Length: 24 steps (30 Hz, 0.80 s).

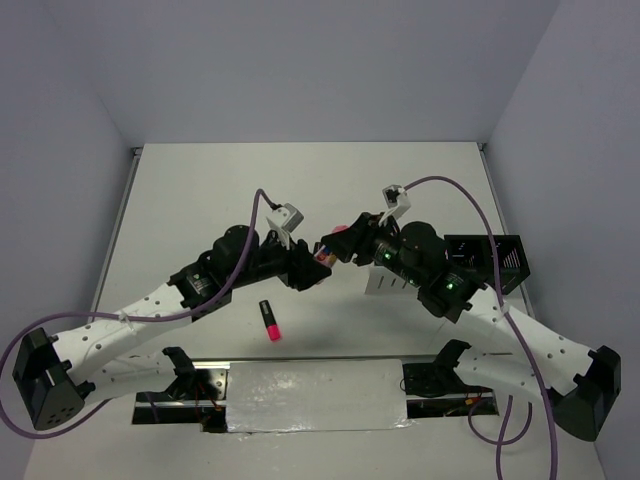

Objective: Sort the stationery into containers
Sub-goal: Place the stationery in the storage box.

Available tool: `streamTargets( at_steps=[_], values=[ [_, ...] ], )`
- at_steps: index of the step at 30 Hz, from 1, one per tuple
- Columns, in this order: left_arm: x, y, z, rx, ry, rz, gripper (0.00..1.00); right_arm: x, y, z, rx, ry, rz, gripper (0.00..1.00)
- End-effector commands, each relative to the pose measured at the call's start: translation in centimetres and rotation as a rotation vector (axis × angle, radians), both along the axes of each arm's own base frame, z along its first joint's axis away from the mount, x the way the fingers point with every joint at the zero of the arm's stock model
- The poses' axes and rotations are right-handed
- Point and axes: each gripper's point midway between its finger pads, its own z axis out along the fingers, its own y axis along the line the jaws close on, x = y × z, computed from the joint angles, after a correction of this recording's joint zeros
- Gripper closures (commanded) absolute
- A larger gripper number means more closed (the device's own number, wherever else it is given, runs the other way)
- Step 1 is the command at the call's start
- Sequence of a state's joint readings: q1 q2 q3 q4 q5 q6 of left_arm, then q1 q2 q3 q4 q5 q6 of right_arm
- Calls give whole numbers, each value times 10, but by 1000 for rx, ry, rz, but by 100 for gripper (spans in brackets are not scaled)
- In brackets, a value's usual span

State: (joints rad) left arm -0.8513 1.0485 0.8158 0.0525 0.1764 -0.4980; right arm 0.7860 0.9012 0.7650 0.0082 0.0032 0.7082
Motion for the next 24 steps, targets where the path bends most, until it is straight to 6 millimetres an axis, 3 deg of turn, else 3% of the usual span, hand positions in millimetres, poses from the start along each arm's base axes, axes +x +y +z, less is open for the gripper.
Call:
streamTargets(
  at_steps=[1,2,3,6,7,9,10,13,18,24],
  values=[
    [0,-2,41,-93,-100,-3,66,6,-2,26,-15,-101,-15,100],
    [15,7,45,-80,-99,98,1,10,-10,31,-33,-129,-45,100],
    [21,14,44,-55,-84,154,1,21,-29,23,-95,-121,-152,100],
    [43,53,25,110,6,403,1,26,-89,38,-203,-237,-372,100],
    [42,67,7,192,67,460,1,33,-116,40,-238,-250,-512,100],
    [49,90,5,242,85,593,1,36,-147,38,-329,-284,-629,100],
    [45,99,-5,281,125,626,1,37,-170,38,-364,-275,-739,100],
    [40,106,-16,312,145,633,1,34,-213,30,-471,-236,-924,100],
    [38,101,-28,318,166,606,1,35,-252,17,-559,-195,-1089,100],
    [39,83,-38,317,175,539,1,48,-265,-12,-630,-133,-1153,100]
  ],
)
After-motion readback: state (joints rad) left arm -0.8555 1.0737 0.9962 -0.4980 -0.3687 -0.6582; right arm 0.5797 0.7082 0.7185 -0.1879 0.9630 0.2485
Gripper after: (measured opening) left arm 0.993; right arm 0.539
